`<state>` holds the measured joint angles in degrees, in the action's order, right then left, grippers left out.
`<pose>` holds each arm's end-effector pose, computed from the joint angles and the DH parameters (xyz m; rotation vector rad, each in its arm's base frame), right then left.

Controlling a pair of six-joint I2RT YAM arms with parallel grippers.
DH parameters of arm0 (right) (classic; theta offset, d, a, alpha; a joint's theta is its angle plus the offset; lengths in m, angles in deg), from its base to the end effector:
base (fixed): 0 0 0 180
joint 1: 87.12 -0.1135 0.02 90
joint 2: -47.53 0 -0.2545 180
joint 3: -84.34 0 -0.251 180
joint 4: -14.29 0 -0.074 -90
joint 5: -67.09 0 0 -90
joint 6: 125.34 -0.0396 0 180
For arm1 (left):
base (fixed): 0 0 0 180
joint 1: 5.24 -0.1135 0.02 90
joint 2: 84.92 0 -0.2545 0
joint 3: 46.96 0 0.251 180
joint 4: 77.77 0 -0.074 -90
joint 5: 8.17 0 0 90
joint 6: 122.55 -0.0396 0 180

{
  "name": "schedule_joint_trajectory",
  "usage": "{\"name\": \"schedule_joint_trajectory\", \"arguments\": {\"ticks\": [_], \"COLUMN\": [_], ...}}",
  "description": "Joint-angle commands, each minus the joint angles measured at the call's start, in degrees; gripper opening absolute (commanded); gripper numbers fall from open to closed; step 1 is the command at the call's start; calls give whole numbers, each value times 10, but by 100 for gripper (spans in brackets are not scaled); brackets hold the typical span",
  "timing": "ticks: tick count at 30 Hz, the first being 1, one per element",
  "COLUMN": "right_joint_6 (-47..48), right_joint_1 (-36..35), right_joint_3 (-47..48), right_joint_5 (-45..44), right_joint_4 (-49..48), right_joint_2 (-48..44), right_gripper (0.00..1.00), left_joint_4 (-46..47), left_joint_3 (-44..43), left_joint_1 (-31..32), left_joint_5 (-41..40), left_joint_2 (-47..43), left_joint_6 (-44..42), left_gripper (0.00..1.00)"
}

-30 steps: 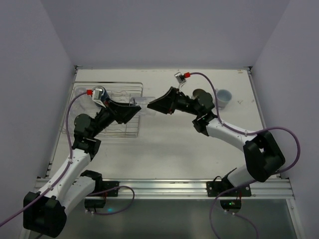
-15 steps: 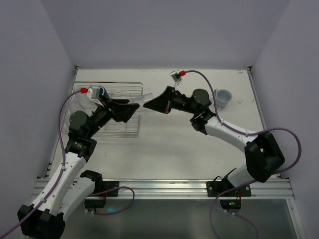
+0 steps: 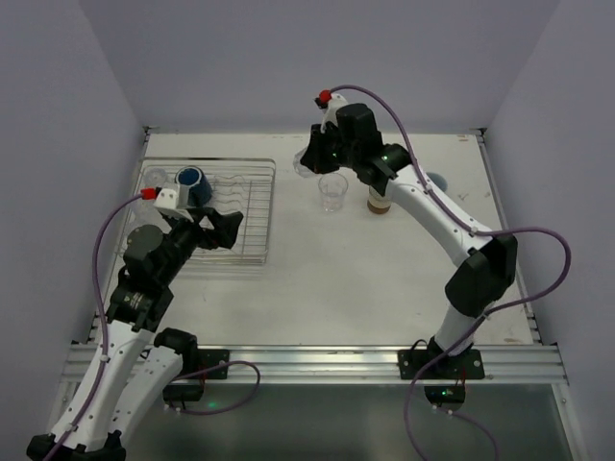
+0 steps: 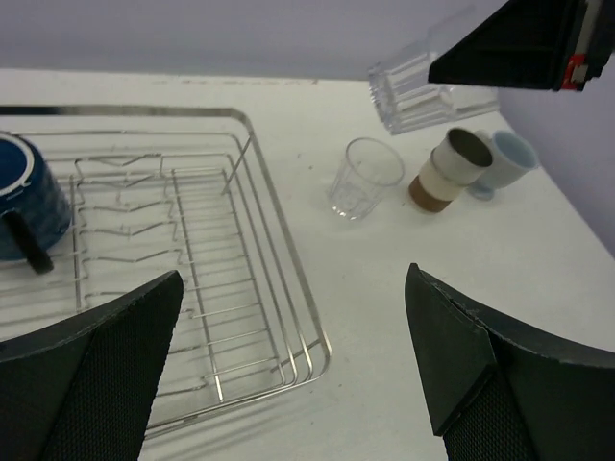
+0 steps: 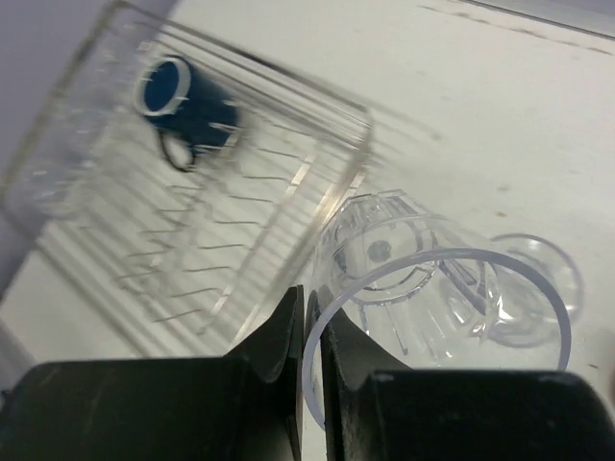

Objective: Unload the cups from the dish rack

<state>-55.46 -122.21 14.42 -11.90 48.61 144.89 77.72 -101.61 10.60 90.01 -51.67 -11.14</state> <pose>0.3249 0.2375 0.3796 -0.3957 1.9928 0.8116 0.1465 -0.0474 0.3385 0.0316 1.6597 -0.6132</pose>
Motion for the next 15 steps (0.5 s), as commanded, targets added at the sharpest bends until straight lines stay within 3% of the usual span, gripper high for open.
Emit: {"name": "schedule_joint_trajectory", "arguments": {"ticks": [1,7,15], "right_joint_6": [118,178,197], "right_joint_1": [11,18,21], "right_joint_3": [109,264,303], "right_joint_5": [-135,-201,-203], "right_joint_4": [205,314,335], "right_joint_2": [73,176,241], "right_gripper": [0,0,0], "left_joint_4": [-31,-35,-35], "left_joint_3": [22,18,21], "left_joint_1": [2,2,4], "left_joint_5": [-48,-35,-26], "left_joint_2": [-4,-7,-4], "left_joint_6": [-44,-50,-51], "left_gripper": [100,100,100]}}
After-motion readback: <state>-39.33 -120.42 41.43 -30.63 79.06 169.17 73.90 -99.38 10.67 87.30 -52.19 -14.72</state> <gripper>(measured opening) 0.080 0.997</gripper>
